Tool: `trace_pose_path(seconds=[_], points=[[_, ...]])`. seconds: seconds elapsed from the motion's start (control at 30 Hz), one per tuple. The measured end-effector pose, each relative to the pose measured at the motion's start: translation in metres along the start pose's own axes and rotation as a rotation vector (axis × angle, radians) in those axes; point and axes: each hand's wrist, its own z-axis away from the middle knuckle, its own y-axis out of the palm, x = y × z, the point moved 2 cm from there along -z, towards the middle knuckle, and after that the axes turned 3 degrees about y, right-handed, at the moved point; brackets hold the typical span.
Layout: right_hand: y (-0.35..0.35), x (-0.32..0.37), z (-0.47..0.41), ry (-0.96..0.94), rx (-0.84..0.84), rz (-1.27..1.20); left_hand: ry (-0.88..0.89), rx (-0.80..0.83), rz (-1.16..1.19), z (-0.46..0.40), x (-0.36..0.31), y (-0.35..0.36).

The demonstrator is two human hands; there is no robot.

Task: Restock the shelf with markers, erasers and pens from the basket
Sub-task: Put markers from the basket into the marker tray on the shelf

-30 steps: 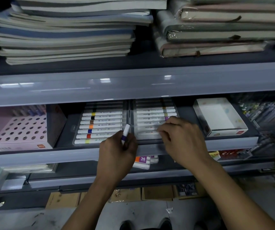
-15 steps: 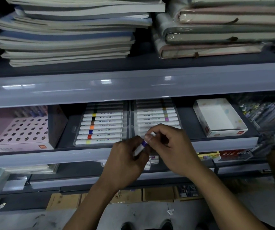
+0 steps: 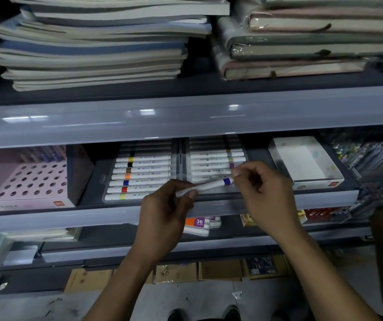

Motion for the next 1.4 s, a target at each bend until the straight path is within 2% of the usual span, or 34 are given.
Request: trace_pose_path(seconds=[0.2, 0.37, 0.6, 0.7, 0.83, 1.2, 1.4], points=[[0.002, 0.02, 0.005, -0.329, 0.138, 0.257, 0.105, -0.049, -0.137, -0.001, 0.0, 0.0], [0.008, 0.028, 0.004, -0.433, 0.238, 0.283, 0.134, -0.051, -0.139, -0.001, 0.0, 0.004], [0.007, 0.022, -0.003, -0.446, 0.244, 0.337, 0.106, -0.092, -0.207, -0.001, 0.002, 0.0], [0.004, 0.015, -0.005, -0.443, 0.232, 0.377, 0.131, -0.133, -0.319, -0.004, 0.004, -0.005], [0.005, 0.005, -0.003, -0.45, 0.241, 0.423, 0.137, -0.093, -0.453, -0.006, 0.006, -0.007], [0.015, -0.007, 0.021, -0.429, 0.051, 0.469, 0.156, -0.065, -0.529, -0.006, 0.006, -0.004], [0.017, -0.007, 0.03, -0.384, 0.004, 0.488, 0.15, -0.067, -0.543, -0.005, 0.007, -0.004]])
